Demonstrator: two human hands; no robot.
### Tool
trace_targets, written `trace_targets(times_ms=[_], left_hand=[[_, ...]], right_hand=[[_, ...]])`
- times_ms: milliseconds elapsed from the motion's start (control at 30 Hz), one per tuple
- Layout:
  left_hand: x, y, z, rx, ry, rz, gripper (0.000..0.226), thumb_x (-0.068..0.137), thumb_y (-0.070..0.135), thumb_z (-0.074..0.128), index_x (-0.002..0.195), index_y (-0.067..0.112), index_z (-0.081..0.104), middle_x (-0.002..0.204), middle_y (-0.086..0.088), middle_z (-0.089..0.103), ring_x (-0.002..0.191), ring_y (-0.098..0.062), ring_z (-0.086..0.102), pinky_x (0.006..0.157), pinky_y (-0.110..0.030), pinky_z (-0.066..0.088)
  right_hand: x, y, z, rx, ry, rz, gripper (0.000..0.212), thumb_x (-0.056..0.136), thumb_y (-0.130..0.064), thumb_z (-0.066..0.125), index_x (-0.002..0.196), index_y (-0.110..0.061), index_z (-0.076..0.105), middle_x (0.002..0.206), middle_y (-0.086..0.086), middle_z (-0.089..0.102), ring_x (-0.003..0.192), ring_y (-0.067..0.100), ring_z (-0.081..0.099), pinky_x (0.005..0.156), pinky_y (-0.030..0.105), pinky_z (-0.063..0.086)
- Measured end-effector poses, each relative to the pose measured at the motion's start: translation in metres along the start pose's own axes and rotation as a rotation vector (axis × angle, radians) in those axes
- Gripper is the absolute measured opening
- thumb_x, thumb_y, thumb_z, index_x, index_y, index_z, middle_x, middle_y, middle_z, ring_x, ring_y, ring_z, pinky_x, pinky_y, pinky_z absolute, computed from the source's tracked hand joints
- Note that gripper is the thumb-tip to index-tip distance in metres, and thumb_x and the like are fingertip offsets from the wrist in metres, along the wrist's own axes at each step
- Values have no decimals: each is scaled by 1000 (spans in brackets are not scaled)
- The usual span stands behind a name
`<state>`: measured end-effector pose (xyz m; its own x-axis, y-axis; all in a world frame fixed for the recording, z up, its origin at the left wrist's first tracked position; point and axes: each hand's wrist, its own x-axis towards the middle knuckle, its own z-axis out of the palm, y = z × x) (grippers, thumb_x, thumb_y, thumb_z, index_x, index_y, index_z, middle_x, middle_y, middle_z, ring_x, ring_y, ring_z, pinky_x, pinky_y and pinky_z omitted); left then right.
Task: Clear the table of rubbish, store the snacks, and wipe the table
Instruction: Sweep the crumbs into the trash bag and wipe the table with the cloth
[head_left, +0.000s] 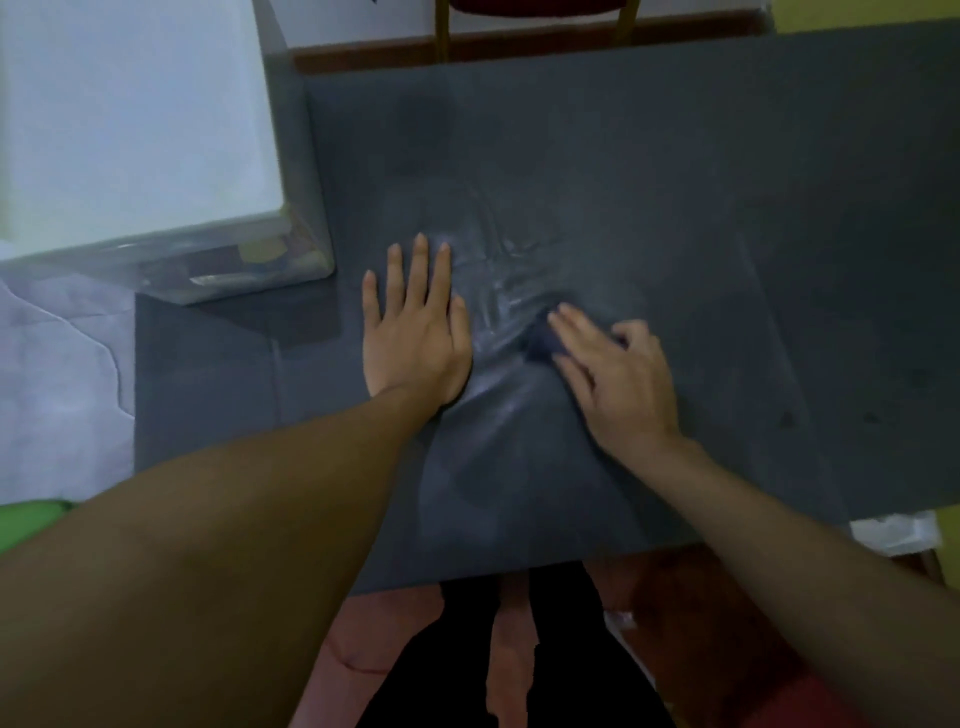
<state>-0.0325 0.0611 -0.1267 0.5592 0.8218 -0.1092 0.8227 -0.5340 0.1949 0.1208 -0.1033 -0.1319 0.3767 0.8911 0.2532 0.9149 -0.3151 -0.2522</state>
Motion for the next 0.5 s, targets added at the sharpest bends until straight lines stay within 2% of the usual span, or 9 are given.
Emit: trace_targets(times_ms=[100, 133, 200, 300, 367, 433, 500], left_hand=[[0, -1, -1, 20, 1, -1, 59, 103, 43, 14, 159, 25, 4, 166, 3, 0, 153, -20, -6, 123, -48, 1], [0, -1, -1, 25, 3, -1, 59, 103, 43, 15, 159, 25, 5, 166, 3, 1, 153, -20, -5, 123, -48, 1], [-1, -1, -2, 31, 7, -1, 59, 103, 42, 16, 159, 25, 5, 166, 3, 2, 153, -20, -5, 123, -48, 2], [0, -1, -2, 49, 9, 0, 59, 103, 41, 18, 159, 24, 7, 166, 2, 4, 153, -21, -2, 123, -49, 6], [1, 1, -3, 51, 7, -3, 59, 103, 40, 19, 159, 24, 8, 166, 2, 4, 153, -20, -2, 123, -49, 6], [2, 1, -4, 39, -4, -10, 59, 103, 41, 20, 159, 24, 8, 166, 3, 4, 153, -20, -3, 123, -48, 5], [1, 1, -5, 34, -9, -19, 59, 103, 41, 21, 158, 25, 8, 166, 3, 4, 153, -19, -4, 123, -48, 4]], right_hand=[[60, 14, 11, 9, 31, 325, 42, 100, -40, 49, 140, -29, 56, 146, -17, 51, 95, 30, 48, 83, 41, 44], [70, 10, 14, 14, 26, 380, 43, 100, -41, 47, 141, -30, 56, 147, -18, 50, 97, 30, 47, 84, 41, 43], [70, -6, 16, 53, 6, 303, 43, 100, -41, 49, 141, -30, 56, 146, -17, 51, 97, 27, 47, 85, 40, 42], [48, -14, 12, 115, -84, -54, 40, 101, -38, 52, 139, -27, 58, 143, -14, 56, 90, 22, 44, 78, 38, 42], [64, 2, 15, 108, -100, -205, 40, 102, -39, 50, 139, -27, 59, 142, -13, 57, 89, 24, 44, 77, 40, 43], [102, 17, 23, 90, -84, -195, 41, 102, -40, 49, 139, -28, 58, 143, -13, 56, 91, 27, 45, 79, 41, 44], [143, 23, 32, 64, -76, -47, 43, 101, -42, 46, 142, -30, 54, 147, -15, 51, 99, 29, 45, 84, 37, 40]])
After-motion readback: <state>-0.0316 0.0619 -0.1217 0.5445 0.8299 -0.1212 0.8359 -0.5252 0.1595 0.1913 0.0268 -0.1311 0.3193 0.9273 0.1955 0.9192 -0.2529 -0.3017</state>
